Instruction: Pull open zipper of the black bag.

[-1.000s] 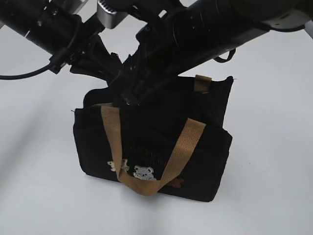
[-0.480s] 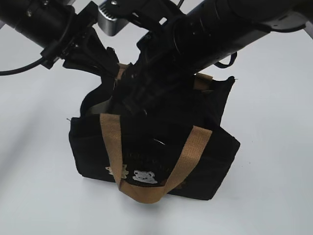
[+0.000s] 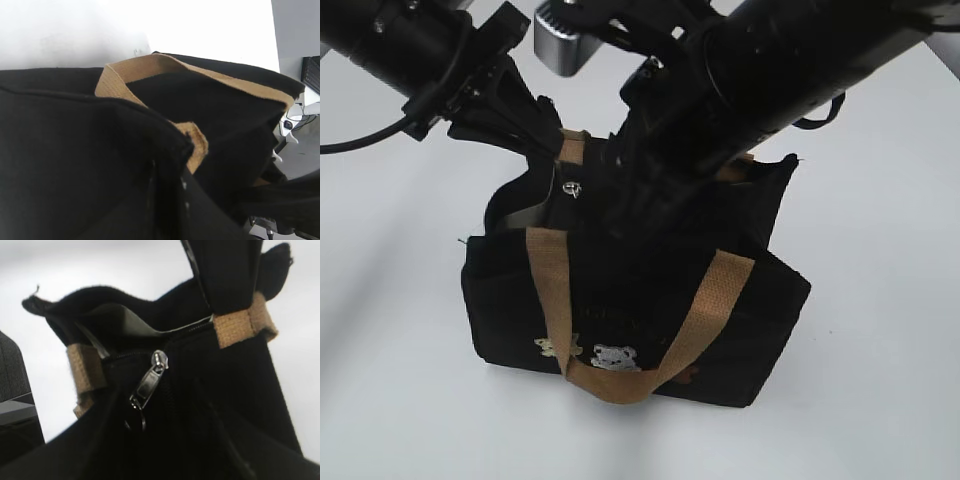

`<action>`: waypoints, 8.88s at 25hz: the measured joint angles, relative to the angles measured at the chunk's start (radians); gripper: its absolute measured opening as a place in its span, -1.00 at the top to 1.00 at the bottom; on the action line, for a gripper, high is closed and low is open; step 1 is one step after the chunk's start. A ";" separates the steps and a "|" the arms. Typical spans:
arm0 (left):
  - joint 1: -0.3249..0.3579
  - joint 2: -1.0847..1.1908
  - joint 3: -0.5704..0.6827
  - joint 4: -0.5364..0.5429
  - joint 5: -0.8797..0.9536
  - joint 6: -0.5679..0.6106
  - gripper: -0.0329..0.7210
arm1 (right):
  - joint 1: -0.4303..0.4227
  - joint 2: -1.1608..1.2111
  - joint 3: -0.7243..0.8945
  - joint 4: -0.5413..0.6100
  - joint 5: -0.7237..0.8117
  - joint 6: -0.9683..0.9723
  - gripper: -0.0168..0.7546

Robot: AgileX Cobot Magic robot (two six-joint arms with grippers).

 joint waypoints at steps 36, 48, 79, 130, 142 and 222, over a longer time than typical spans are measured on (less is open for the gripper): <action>-0.010 -0.002 0.000 -0.049 0.032 -0.005 0.85 | 0.001 -0.085 -0.004 -0.270 0.165 0.160 0.96; 0.007 -0.015 0.000 0.084 -0.022 -0.004 0.85 | 0.001 -0.095 -0.001 -0.460 0.352 0.315 0.96; 0.007 -0.022 0.000 0.039 0.007 -0.004 0.85 | 0.001 -0.012 -0.024 0.091 0.063 -0.034 0.38; 0.007 -0.022 0.000 0.062 0.031 -0.005 0.85 | -0.010 -0.099 -0.025 -0.531 0.384 0.464 0.96; 0.007 -0.031 0.000 0.110 0.025 -0.034 0.85 | -0.216 -0.099 -0.025 -0.552 0.531 0.544 0.96; 0.199 -1.692 0.846 0.653 -0.046 -0.236 -0.09 | -0.459 -1.464 0.708 -0.375 0.484 0.636 -0.38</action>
